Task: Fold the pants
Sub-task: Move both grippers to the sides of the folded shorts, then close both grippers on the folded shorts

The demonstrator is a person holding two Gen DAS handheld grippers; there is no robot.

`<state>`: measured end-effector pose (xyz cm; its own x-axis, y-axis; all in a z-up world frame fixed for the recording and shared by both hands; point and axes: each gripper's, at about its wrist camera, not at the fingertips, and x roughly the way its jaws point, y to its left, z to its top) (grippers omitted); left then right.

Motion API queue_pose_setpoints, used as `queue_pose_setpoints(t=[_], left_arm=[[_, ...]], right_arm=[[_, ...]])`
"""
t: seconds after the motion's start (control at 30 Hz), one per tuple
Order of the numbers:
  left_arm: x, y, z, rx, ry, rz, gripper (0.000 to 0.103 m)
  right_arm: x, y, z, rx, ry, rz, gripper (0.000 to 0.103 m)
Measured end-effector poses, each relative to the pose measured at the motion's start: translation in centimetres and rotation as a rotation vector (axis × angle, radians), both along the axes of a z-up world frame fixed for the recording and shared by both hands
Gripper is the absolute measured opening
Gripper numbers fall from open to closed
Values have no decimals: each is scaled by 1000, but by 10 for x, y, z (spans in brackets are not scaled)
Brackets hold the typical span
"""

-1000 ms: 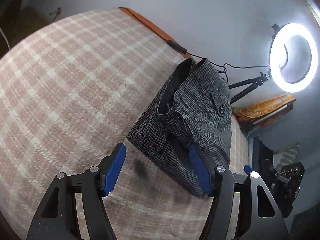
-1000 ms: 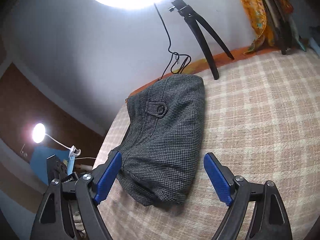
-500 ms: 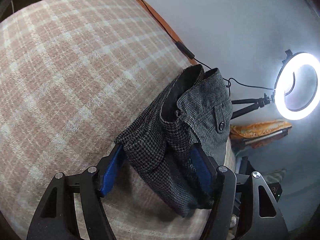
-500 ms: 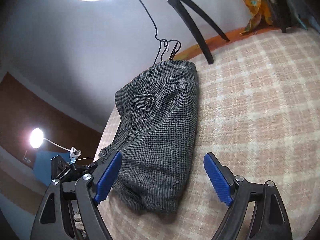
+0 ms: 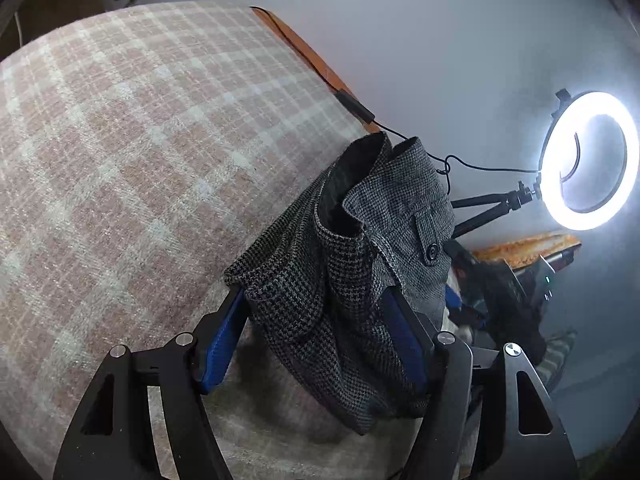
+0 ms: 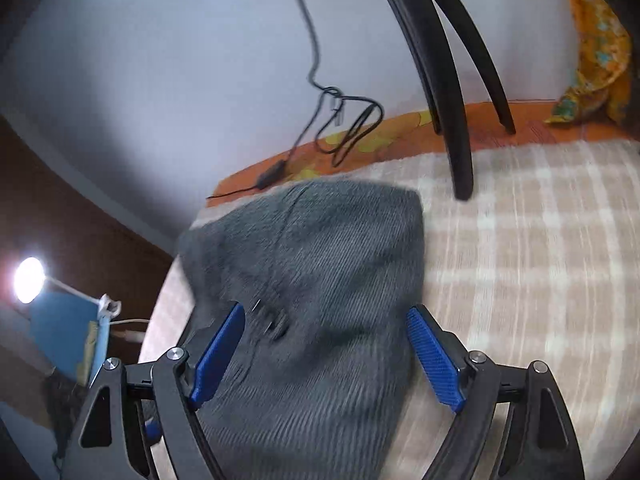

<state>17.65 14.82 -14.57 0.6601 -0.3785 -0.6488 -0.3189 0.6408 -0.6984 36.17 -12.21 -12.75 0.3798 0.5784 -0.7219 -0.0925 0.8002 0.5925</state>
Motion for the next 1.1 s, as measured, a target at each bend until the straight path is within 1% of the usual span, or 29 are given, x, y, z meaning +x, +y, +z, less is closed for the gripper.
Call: queue_pose_setpoints(t=[0.07, 0.1, 0.2, 0.3, 0.37, 0.47, 0.57, 0.63, 0.67, 0.73, 0.77, 0.83, 0.9, 0.93, 0.97, 1.0, 1.1], left_arm=[[1, 2, -1, -13, -4, 2, 68], [2, 3, -1, -21, -5, 5, 68], [7, 3, -4, -23, 3, 10, 68], [14, 3, -5, 2, 5, 14, 69], [18, 2, -8, 7, 8, 24, 69], [20, 1, -9, 14, -6, 43, 69], [22, -4, -7, 57, -13, 31, 65], [25, -8, -9, 78, -6, 19, 48], [25, -8, -10, 87, -7, 19, 45], [25, -8, -10, 103, -18, 20, 33], [25, -9, -10, 103, -22, 18, 32], [24, -11, -7, 107, -36, 18, 25], [23, -17, 1, 141, -61, 5, 22], [23, -19, 3, 154, -69, 0, 20], [23, -22, 6, 171, -81, -9, 20], [22, -23, 8, 174, -87, -12, 19], [19, -26, 14, 183, -107, -23, 17]], right_arm=[[10, -2, -6, 18, 17, -23, 86], [16, -4, -11, 44, 32, -40, 86], [20, -4, -21, 82, 53, -55, 87], [18, -4, -25, 104, 26, -59, 90], [17, -4, -25, 106, 25, -55, 90], [17, -6, -26, 126, 35, -55, 85], [25, -13, -31, 159, 53, -70, 80], [27, -15, -31, 172, 61, -68, 77], [28, -18, -31, 181, 65, -69, 76], [28, -20, -34, 205, 80, -90, 71], [28, -22, -34, 211, 83, -96, 66], [26, -23, -31, 190, 79, -96, 52], [24, -20, -26, 164, 68, -92, 41], [23, -19, -21, 154, 59, -92, 38], [22, -17, -17, 149, 49, -90, 32], [20, -15, -11, 140, 36, -85, 29], [13, -7, 9, 92, -8, -63, 26]])
